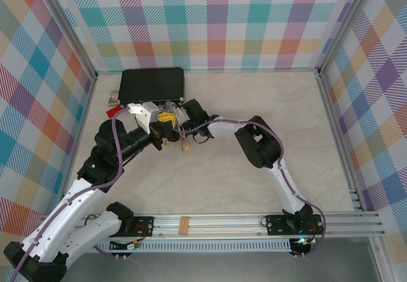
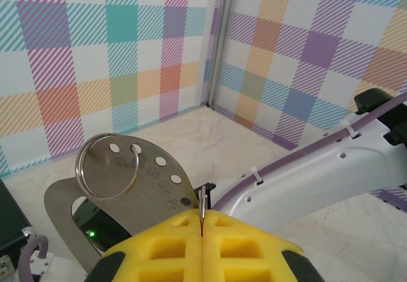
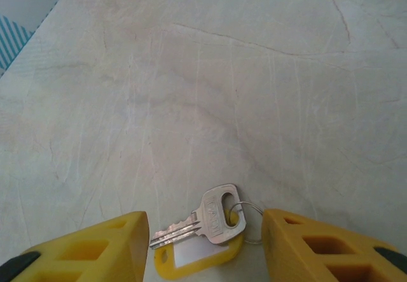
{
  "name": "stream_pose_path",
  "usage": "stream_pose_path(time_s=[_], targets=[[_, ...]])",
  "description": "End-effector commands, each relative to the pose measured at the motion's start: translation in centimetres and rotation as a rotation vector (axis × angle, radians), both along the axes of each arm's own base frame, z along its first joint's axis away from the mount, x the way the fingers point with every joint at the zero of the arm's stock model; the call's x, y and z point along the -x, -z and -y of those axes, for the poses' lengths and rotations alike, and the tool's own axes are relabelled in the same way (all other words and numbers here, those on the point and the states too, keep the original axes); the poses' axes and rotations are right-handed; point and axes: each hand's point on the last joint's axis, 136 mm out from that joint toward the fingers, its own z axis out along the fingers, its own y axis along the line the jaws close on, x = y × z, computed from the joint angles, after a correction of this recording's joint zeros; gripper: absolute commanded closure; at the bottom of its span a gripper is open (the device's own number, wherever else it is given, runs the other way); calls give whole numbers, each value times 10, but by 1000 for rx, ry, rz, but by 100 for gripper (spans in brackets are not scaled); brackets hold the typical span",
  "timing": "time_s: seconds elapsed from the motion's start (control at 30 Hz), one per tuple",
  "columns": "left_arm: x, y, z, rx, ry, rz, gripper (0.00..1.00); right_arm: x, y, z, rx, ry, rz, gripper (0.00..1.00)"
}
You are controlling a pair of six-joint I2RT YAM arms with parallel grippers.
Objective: Put the keys on the keyring
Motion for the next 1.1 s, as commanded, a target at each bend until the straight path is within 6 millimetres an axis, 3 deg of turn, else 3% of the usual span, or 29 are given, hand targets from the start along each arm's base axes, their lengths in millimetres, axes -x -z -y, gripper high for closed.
stream_pose_path(time_s=[0.0, 0.33, 0.57, 0.7, 0.87, 1.07], targets=[[3, -10, -4, 19, -5, 42, 100, -8, 10, 0, 33, 18, 40, 49], [3, -10, -4, 21, -6, 44, 100, -7, 8, 0, 27, 19, 65, 49], [3, -9, -3, 21, 1, 42, 100, 15, 9, -2, 21, -92, 46, 54], [2, -9, -2, 21, 5, 41, 100, 23, 15, -3, 63, -123, 68, 60], [3, -10, -1, 24, 9, 42, 100, 18, 19, -2, 111, -96, 89, 65], [4, -10, -2, 24, 8, 43, 100, 13, 18, 0, 116, -67, 106, 85]])
